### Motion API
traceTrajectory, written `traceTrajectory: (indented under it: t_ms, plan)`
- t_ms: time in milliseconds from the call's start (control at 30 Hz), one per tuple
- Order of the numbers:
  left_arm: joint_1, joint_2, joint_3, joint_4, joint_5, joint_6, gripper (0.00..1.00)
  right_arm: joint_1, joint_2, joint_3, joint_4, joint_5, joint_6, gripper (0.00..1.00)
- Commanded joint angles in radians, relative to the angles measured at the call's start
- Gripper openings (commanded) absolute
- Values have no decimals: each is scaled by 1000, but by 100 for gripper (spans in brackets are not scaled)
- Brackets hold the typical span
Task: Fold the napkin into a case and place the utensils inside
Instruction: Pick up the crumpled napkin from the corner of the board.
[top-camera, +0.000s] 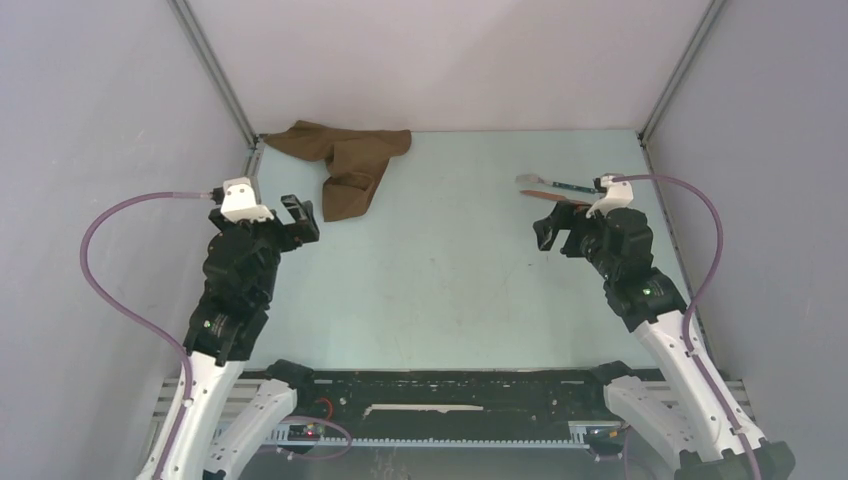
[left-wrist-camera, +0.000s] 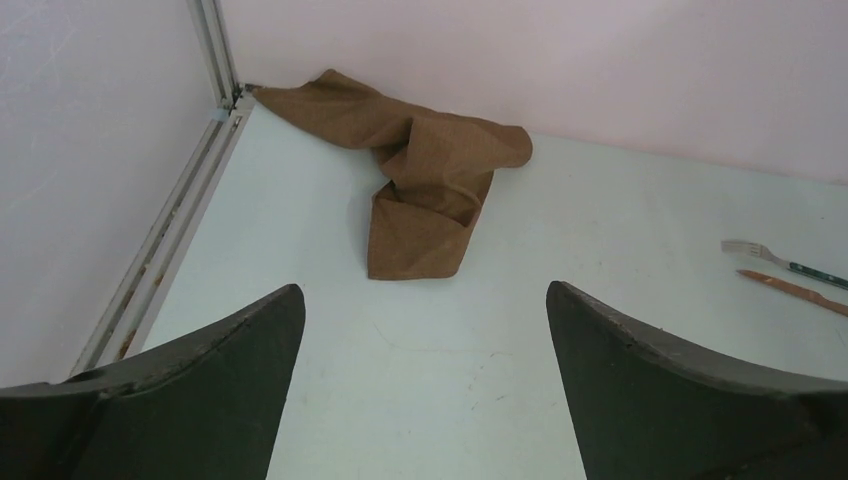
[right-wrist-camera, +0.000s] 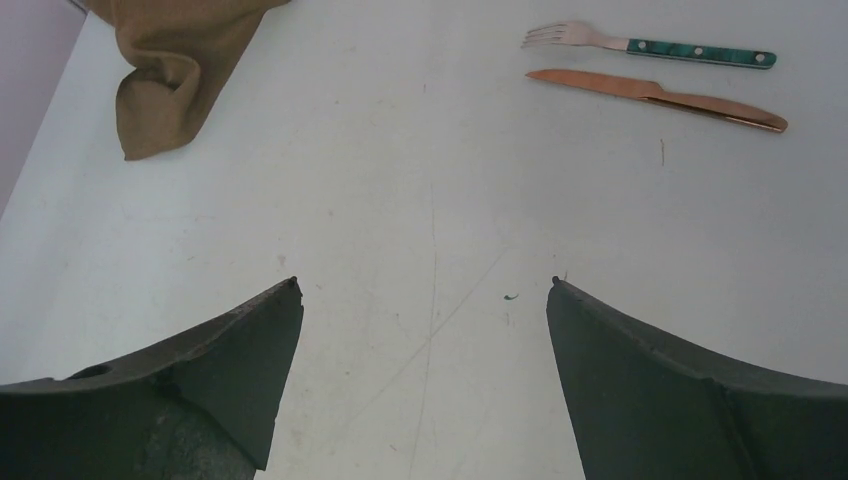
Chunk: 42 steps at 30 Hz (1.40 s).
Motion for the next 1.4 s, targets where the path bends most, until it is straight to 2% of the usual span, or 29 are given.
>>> traceTrajectory:
  t_ms: [0, 67, 233, 367, 433, 500, 600, 733, 933, 1067, 1133, 1267, 1333, 1367]
  plan:
    - [-44, 15, -16, 18, -137, -62, 100, 4, 3, -14, 99, 60, 59, 100]
    - [-47, 31, -32, 21, -164, -135, 100, 5, 2, -20, 105, 86, 83, 99]
    - [61, 113, -85, 30, -126, -396, 100, -2, -5, -23, 110, 96, 152, 99]
    - [193, 210, -185, 144, -53, -623, 100, -63, -3, -24, 59, 37, 285, 100]
    - [254, 291, -219, 217, 18, -697, 100, -109, 7, -23, 55, -74, 307, 100]
    - [289, 404, -213, 290, 50, -699, 100, -144, 22, -23, 65, -200, 302, 100]
    - [317, 620, -94, 317, 129, -664, 98, -164, 43, -23, 72, -294, 295, 98]
    - [346, 954, 154, 301, 281, -471, 91, -170, 49, -24, 70, -370, 279, 97]
    - [408, 1269, 422, 248, 459, -412, 88, -170, -8, -25, 67, -417, 261, 96]
    - [420, 1404, 557, 200, 599, -426, 71, -172, -48, -25, 54, -394, 248, 96]
    - [420, 1450, 579, 199, 659, -467, 68, -171, -53, -25, 52, -377, 246, 96]
    - [424, 1482, 560, 174, 610, -560, 68, -171, -48, -24, 64, -373, 250, 96]
    - [425, 1482, 543, 195, 637, -587, 68, -171, -41, -24, 68, -376, 255, 95]
    - [421, 1484, 537, 209, 657, -599, 64, -171, -34, -25, 70, -376, 255, 95]
